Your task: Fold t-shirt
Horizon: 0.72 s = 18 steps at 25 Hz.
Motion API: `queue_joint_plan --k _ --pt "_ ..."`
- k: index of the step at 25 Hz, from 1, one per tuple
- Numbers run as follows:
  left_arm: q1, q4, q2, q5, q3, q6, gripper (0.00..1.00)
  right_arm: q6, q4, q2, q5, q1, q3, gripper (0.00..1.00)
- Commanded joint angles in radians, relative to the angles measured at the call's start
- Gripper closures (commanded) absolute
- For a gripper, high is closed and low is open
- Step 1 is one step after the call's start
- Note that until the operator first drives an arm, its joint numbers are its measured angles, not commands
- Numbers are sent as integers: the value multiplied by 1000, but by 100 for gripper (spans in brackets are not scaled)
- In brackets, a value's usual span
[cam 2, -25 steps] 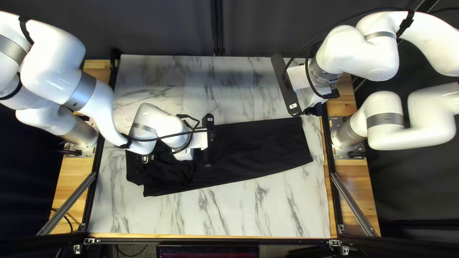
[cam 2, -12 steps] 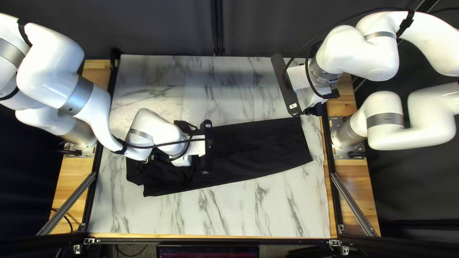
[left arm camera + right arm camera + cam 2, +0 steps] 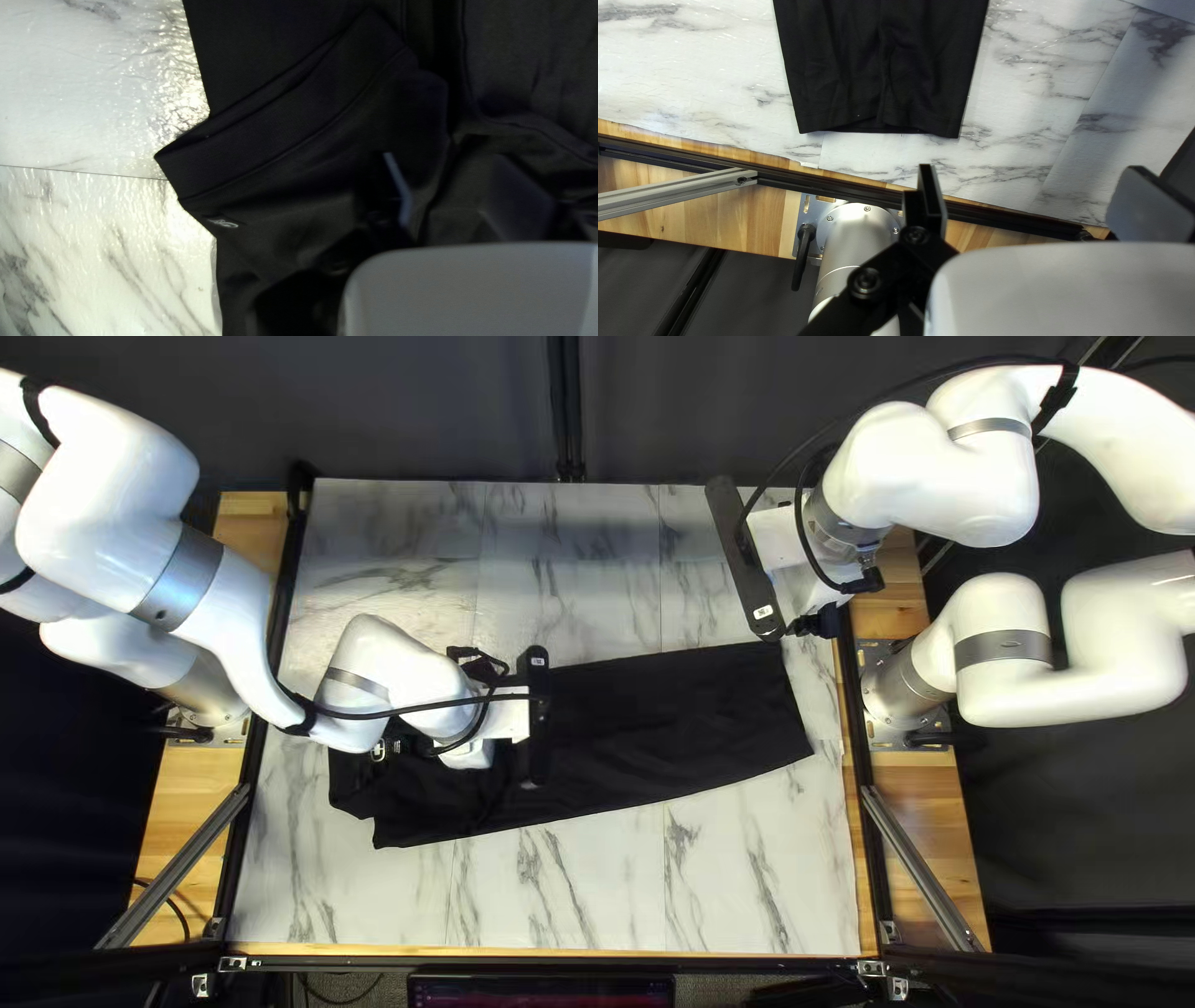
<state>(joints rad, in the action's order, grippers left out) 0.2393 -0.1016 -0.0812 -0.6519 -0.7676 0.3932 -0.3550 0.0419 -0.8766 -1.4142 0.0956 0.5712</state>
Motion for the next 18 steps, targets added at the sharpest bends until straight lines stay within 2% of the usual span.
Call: queue_joint_plan --k 1,7,14,18 --pt "14 -17 72 -34 40 33 0 0 0 0 0 0 0 0" --pt "42 -2 210 -126 96 19 0 0 0 0 0 0 0 0" --pt "34 5 311 -218 120 -30 0 0 0 0 0 0 0 0" --pt "37 -1 425 -319 125 -41 0 0 0 0 0 0 0 0"
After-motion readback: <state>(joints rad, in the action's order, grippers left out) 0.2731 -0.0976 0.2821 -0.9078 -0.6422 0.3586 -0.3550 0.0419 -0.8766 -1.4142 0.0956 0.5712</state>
